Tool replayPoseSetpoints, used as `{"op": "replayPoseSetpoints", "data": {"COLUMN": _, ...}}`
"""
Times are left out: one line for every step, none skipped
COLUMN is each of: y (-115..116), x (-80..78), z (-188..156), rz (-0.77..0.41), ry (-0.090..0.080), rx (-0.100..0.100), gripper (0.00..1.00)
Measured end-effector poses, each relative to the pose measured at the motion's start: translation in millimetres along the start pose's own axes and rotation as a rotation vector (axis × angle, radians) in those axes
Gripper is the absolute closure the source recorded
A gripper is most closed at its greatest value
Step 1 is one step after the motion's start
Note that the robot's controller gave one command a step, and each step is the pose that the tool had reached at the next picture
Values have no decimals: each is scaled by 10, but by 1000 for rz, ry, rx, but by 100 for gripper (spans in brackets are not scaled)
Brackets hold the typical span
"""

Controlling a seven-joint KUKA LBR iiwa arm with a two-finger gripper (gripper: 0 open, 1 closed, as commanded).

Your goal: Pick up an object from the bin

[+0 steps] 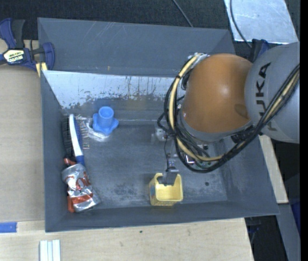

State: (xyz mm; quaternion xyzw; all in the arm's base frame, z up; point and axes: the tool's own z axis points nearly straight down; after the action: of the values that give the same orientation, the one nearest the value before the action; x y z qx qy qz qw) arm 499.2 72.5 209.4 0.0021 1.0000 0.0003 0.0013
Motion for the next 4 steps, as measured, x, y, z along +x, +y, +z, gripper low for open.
{"op": "replayPoseSetpoints", "data": {"y": 0, "x": 0, "z": 0, "rz": 0, "ry": 0, "rx": 0, "gripper": 0}}
{"op": "replayPoseSetpoints", "data": {"y": -240, "x": -164, "z": 819, "rz": -63, "ry": 5, "rx": 2, "gripper": 0}}
{"op": "replayPoseSetpoints", "data": {"y": -201, "x": -14, "z": 665, "rz": -65, "ry": -7, "rx": -1, "gripper": 0}}
{"op": "replayPoseSetpoints", "data": {"y": -296, "x": -176, "z": 1182, "rz": -131, "ry": -3, "rx": 0, "gripper": 0}}
